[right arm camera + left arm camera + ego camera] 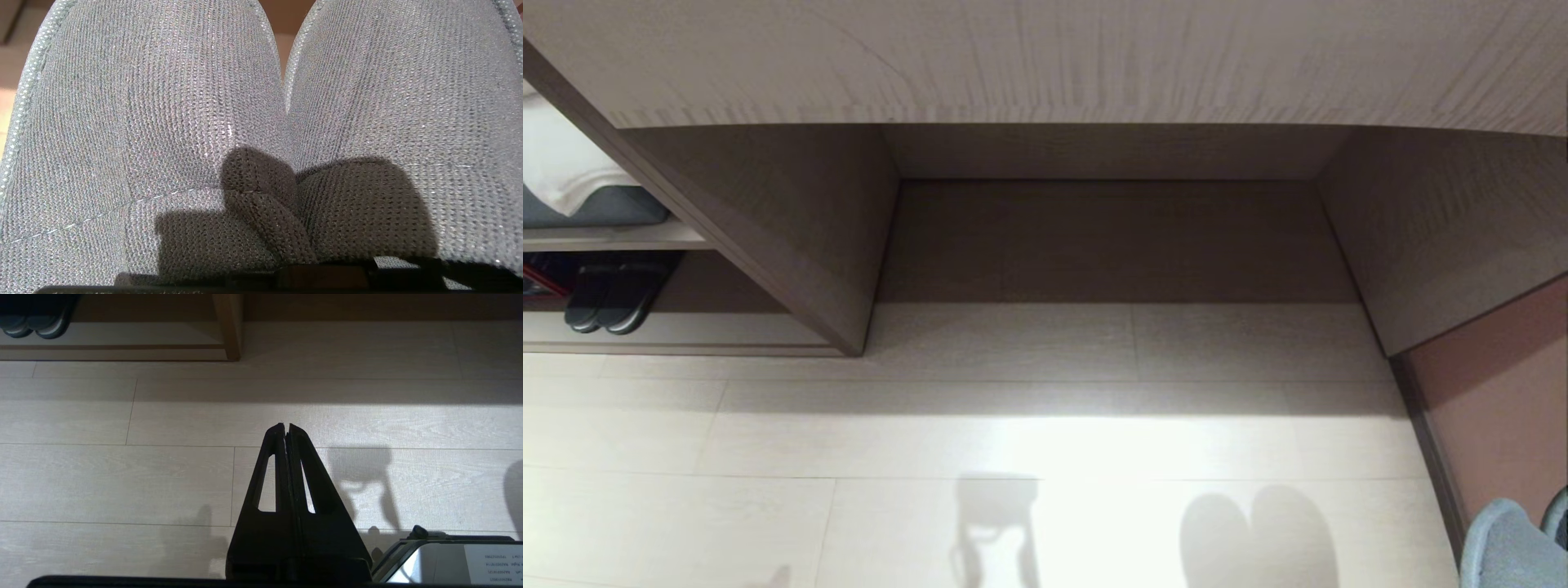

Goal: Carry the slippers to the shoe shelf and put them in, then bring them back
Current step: Place the slippers into the shoe cabinet

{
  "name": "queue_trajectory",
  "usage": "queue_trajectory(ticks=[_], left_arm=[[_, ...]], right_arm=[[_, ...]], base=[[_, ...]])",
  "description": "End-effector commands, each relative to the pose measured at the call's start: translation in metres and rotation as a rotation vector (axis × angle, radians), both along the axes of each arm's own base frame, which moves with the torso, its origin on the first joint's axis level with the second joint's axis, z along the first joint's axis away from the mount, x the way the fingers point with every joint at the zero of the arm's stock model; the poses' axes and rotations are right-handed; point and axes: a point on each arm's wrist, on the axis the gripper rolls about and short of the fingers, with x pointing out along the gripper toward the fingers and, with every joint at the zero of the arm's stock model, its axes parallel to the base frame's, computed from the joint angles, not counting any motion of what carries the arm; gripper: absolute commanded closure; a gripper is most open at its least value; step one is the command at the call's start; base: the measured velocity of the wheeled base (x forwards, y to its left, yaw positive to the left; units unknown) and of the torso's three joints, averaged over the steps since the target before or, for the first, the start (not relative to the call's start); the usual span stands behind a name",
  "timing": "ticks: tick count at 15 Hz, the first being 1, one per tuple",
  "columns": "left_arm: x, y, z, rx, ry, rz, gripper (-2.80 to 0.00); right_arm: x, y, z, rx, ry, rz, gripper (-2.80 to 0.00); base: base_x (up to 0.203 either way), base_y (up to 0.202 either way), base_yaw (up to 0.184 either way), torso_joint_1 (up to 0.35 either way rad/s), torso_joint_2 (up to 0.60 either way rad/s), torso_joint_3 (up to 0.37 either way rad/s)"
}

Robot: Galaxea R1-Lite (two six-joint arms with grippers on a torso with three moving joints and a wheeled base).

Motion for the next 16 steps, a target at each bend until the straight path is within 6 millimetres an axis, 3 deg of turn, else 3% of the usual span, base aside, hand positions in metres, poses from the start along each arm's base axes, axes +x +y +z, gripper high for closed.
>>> queue_trajectory(ticks=[1, 16], left_arm=[[0.0001, 0.0, 0.0001, 0.001, 0.0, 0.0, 0.0], [0.0001, 0.0, 0.0001, 0.0, 0.0, 0.0, 0.0]], right_arm=[[0.0001, 0.0, 0.0001, -0.001, 0.002, 0.001, 0.0], [0.0001, 0.0, 0.0001, -0.001, 0.002, 0.001, 0.0]], base=[[0.0, 0.0, 0.0, 0.002, 0.0, 0.202], [0.0, 0.0, 0.0, 0.002, 0.0, 0.203]])
